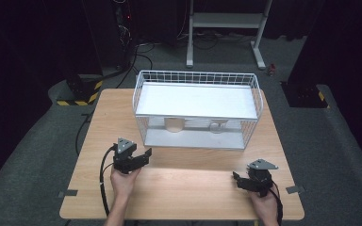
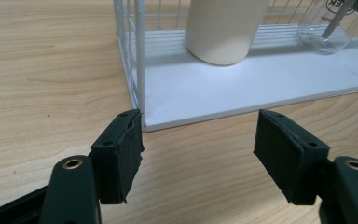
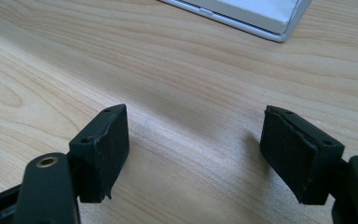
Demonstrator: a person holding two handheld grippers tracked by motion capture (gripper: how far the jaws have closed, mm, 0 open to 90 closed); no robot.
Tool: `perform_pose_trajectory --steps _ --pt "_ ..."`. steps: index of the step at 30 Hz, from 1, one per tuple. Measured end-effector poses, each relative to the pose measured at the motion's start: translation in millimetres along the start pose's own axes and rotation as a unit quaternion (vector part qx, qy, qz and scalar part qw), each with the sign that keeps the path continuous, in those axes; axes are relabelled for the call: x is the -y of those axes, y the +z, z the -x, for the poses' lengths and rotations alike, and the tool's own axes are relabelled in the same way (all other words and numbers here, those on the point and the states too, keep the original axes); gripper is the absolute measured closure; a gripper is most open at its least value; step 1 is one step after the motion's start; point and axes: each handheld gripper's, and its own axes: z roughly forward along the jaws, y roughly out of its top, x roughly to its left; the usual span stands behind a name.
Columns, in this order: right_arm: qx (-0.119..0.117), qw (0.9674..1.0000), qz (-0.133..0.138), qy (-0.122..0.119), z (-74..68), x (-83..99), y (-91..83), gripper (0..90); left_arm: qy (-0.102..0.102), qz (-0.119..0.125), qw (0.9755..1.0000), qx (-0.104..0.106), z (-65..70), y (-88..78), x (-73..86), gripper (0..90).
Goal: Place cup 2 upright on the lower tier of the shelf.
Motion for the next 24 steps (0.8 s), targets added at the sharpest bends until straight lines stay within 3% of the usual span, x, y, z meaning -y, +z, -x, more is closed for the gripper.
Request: perform_pose_trajectory --steps 21,24 --pt "0.0 1.0 0.0 0.0 0.0 0.0 0.0 23.8 -0.016 -0.003 0.9998 -0.01 -9.5 -11.9 21.2 31.4" --pt "0.0 1.0 0.0 0.0 0.0 0.0 0.0 23.8 -0.011 -0.006 0.9998 -0.013 -8.8 -11.4 24.1 31.4"
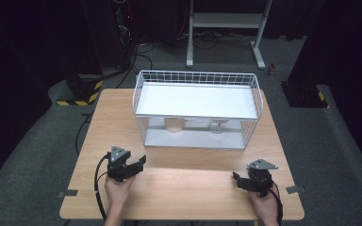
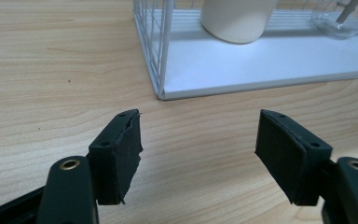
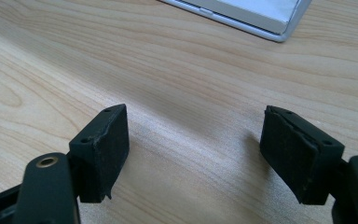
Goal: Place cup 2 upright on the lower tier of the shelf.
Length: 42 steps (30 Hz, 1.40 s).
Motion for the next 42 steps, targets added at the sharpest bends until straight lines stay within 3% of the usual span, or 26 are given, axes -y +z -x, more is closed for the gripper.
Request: perform_pose_trajectory --steps 20,42 --pt "0.0 1.0 0.0 0.0 0.0 0.0 0.0 23.8 0.023 -0.022 0.9995 -0.007 9.1 8.3 21.7 31.2" --pt "0.0 1.0 0.0 0.001 -0.1 0.0 0.0 23.7 0.042 -0.049 0.9974 -0.033 11.9 23.0 38.0 31.2"
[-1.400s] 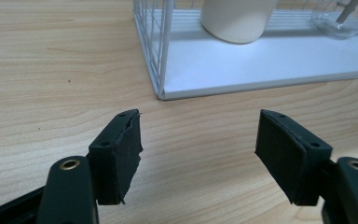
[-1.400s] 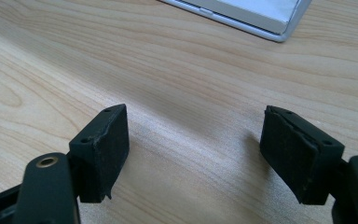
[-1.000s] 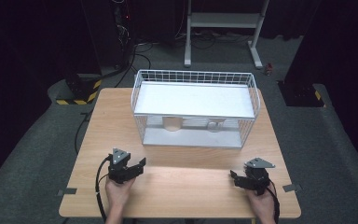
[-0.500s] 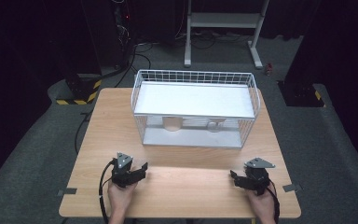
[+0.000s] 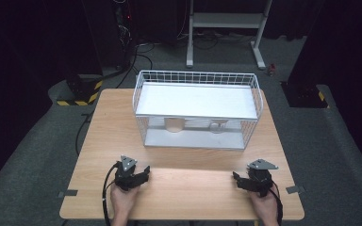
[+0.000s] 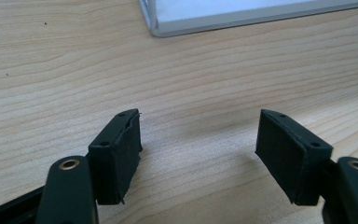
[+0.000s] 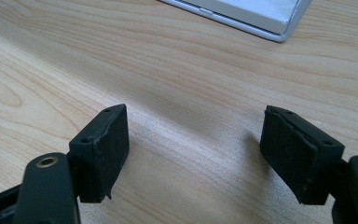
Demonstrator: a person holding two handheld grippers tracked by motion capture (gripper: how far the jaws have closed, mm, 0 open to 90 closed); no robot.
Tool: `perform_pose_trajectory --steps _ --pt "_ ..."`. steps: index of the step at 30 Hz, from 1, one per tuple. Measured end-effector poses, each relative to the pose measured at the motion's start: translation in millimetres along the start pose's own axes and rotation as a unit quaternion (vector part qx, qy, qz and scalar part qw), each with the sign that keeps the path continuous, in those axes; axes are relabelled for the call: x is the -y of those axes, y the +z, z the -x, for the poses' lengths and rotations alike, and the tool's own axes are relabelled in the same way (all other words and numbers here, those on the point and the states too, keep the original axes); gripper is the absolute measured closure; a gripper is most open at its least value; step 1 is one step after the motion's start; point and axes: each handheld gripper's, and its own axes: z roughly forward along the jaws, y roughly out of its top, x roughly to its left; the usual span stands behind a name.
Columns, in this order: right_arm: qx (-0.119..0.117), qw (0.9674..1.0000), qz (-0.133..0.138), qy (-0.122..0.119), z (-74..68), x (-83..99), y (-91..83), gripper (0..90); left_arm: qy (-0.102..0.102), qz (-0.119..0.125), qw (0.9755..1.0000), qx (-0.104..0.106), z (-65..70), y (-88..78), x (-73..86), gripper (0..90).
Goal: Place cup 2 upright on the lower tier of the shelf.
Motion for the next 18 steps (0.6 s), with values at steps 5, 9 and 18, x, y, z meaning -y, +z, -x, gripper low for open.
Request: perform_pose_trajectory --steps 5,9,18 --pt "0.0 1.0 0.0 0.0 0.0 0.0 0.0 23.8 0.009 -0.012 0.9999 -0.007 0.4 1.8 -1.0 30.9" --pt "0.0 1.0 0.0 0.0 -0.1 0.0 0.0 23.8 0.016 -0.016 0.9997 -0.008 0.3 3.4 -2.1 28.5" --pt "0.0 1.0 0.0 0.0 0.1 0.0 0.1 23.7 0.013 -0.016 0.9997 -0.01 1.7 4.0 -2.0 26.3"
